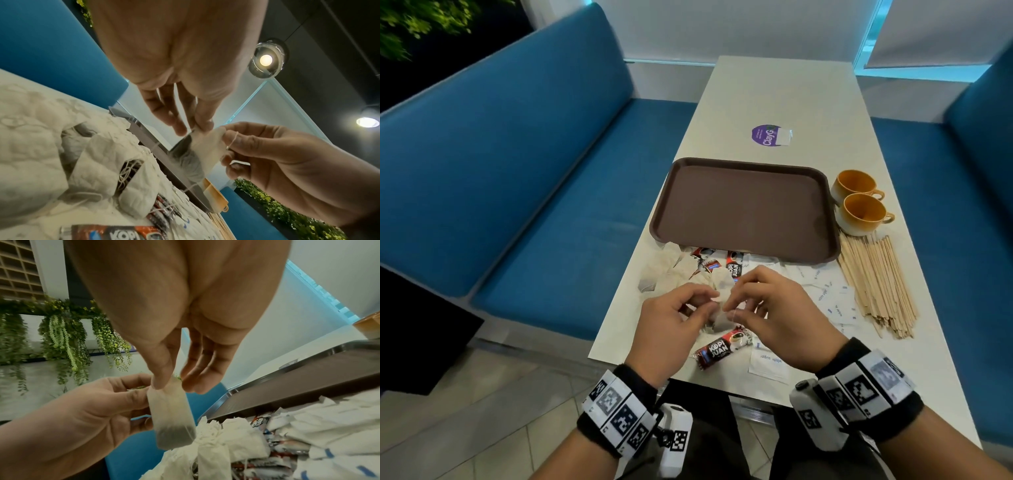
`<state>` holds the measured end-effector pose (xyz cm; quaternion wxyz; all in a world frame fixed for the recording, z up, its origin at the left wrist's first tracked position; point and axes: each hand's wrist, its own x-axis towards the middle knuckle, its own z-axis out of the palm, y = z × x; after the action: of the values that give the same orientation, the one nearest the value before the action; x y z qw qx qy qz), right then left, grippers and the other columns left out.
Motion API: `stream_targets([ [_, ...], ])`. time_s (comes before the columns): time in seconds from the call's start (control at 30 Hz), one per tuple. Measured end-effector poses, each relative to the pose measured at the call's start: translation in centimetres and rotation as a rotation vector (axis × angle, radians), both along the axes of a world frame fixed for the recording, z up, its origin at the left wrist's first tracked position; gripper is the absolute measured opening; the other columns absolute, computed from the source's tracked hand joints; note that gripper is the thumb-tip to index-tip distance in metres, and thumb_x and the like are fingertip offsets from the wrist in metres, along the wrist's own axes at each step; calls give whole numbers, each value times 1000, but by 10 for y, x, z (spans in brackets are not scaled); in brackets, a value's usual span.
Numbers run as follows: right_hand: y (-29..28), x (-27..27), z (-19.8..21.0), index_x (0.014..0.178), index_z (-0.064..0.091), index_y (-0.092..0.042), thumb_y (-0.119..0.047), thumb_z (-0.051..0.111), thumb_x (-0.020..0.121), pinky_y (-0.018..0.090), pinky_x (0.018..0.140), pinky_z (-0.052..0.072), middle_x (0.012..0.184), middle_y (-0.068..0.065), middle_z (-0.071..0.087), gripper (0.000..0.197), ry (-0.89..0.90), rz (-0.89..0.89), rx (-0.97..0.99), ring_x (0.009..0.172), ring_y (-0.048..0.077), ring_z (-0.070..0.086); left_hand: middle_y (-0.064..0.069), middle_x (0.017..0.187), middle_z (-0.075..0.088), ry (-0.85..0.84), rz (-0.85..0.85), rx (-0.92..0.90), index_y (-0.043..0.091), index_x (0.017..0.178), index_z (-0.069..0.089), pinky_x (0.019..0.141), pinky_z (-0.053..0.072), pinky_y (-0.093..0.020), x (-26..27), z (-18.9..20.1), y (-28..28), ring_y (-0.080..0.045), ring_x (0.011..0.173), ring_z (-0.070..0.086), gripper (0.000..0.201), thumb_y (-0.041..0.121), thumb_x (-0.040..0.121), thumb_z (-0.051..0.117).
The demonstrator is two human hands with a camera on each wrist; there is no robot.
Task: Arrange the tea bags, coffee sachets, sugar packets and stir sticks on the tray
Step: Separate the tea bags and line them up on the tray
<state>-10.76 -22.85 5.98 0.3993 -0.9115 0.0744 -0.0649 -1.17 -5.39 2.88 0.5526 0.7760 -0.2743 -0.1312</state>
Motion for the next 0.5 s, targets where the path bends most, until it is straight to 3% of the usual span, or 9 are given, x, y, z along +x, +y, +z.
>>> stream_targets([
  [0.13, 0, 4, -4, 88, 77, -34, -25, 81, 86, 24, 73, 51, 93, -18, 67, 10, -23, -5, 19, 86, 6, 63, 11, 82, 78, 73, -10, -25, 23, 102, 69, 75, 55, -21, 1, 1, 2, -10, 79, 72, 20, 10, 89, 77],
  [0.23, 1, 4, -6, 90, 79, -34, -23, 81, 86, 23, 74, 48, 82, -21, 71, 11, -27, -24, 37, 85, 5, 63, 4, 82, 79, 142, -50, -59, 20, 105, 65, 73, 54, -22, -1, 4, 7, -15, 78, 73, 19, 9, 92, 72],
  [0.3, 2, 4, -10, 91, 79, -29, -16, 82, 85, 20, 71, 49, 81, -19, 74, 15, -34, -44, 114, 79, 6, 66, 0, 86, 79, 182, -72, -79, 21, 110, 63, 77, 57, -28, -2, 3, 10, -18, 83, 74, 19, 10, 96, 68],
  [0.4, 4, 4, -12, 95, 78, -25, -8, 82, 83, 31, 74, 56, 83, -10, 76, 22, -82, -73, 199, 79, 10, 71, -1, 103, 77, 268, -126, -106, 27, 119, 63, 87, 58, -39, 0, -5, 16, -24, 97, 71, 27, 19, 95, 70],
  [0.5, 8, 5, -7, 95, 78, -21, -5, 83, 82, 29, 79, 60, 86, -7, 77, 21, -129, -52, 258, 82, 10, 74, 6, 101, 76, 242, -156, -23, 32, 112, 71, 82, 56, -30, -1, -9, 19, -15, 95, 71, 29, 22, 87, 80],
])
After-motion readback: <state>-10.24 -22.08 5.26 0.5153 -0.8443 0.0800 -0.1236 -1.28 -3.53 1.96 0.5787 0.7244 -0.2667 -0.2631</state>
